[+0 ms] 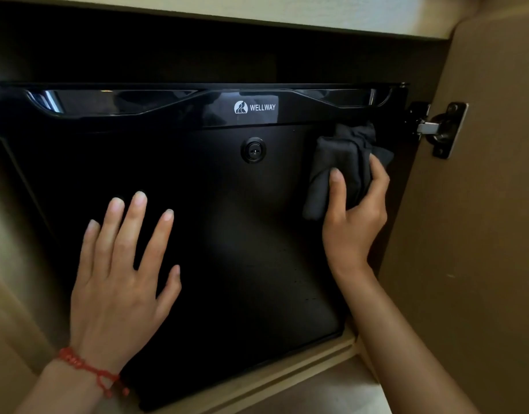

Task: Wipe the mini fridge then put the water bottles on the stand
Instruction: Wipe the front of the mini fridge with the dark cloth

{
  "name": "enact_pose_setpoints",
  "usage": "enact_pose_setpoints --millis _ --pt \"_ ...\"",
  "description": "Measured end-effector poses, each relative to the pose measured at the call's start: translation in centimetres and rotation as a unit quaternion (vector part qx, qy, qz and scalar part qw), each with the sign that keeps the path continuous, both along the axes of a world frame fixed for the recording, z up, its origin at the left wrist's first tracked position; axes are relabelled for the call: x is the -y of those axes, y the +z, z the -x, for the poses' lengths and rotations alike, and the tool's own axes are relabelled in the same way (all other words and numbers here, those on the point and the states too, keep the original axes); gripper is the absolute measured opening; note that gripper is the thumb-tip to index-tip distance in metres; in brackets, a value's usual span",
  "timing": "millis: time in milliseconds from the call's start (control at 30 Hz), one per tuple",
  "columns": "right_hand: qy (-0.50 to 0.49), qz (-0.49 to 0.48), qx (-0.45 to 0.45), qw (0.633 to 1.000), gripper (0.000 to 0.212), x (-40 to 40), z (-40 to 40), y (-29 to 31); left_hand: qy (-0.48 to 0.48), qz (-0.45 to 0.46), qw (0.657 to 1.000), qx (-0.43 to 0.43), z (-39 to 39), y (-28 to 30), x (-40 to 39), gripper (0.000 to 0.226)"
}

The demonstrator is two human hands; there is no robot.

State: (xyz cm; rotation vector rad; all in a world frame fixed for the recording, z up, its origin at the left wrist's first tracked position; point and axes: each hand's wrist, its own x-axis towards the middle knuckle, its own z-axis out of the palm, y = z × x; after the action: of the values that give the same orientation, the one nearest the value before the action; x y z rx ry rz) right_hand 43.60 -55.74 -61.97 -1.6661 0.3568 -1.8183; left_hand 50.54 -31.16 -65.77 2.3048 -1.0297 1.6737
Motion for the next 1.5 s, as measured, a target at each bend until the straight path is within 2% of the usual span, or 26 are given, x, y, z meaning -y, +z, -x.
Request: enact_pose_setpoints --millis 233,367,533,700,833,967,1100,1200,1300,1400,1500 --pt "0.007 -0.089 -0.057 0.994 0.062 1.5 1.8 -7.0 0.014 -0.016 1.0 0.012 0.0 -1.7 -1.6 0.068" --pt "0.012 -0.132 -0.011 0.991 0.049 0.1 0.9 -6.4 0.015 -0.017 1.0 -0.01 0.2 -2.5 -1.8 0.065" --pt "0.015 -0.061 -0.001 0.998 0.049 -3.1 -0.5 -5.3 0.028 -0.021 0.999 -0.02 0.1 -2.5 -2.3 0.063" --pt "0.014 0.034 -0.065 0.997 0.044 -6.5 -0.8 -9.4 0.035 -0.014 0.998 -0.045 0.5 -3.0 -2.3 0.062" --pt "0.055 0.029 -0.121 0.991 0.045 -8.7 -0.9 -11.5 0.036 -0.019 0.998 -0.055 0.7 -3.7 -2.5 0.061" --pt "0.074 0.019 -0.094 0.993 0.043 -8.2 -0.7 -10.2 0.033 -0.023 0.997 -0.061 0.8 -4.3 -3.0 0.061" --pt "0.051 0.036 -0.052 0.997 0.045 -7.3 -0.9 -7.8 0.03 -0.03 0.997 -0.064 0.7 -4.8 -3.1 0.063" --pt "0.041 0.055 -0.057 0.996 0.043 -6.3 -0.9 -7.9 0.025 -0.03 0.997 -0.059 0.4 -4.9 -3.2 0.064" --pt "0.044 0.023 -0.099 0.994 0.046 -5.2 0.0 -11.5 0.026 -0.031 0.998 -0.057 0.2 -5.1 -3.3 0.066" --pt "0.048 -0.065 -0.159 0.984 0.046 -4.3 1.0 -15.3 0.027 -0.021 0.998 -0.055 0.3 -5.2 -2.9 0.065" --pt "0.055 -0.1 -0.166 0.98 0.052 -4.0 1.3 -16.5 0.024 -0.018 0.998 -0.061 0.6 -5.5 -2.5 0.064"
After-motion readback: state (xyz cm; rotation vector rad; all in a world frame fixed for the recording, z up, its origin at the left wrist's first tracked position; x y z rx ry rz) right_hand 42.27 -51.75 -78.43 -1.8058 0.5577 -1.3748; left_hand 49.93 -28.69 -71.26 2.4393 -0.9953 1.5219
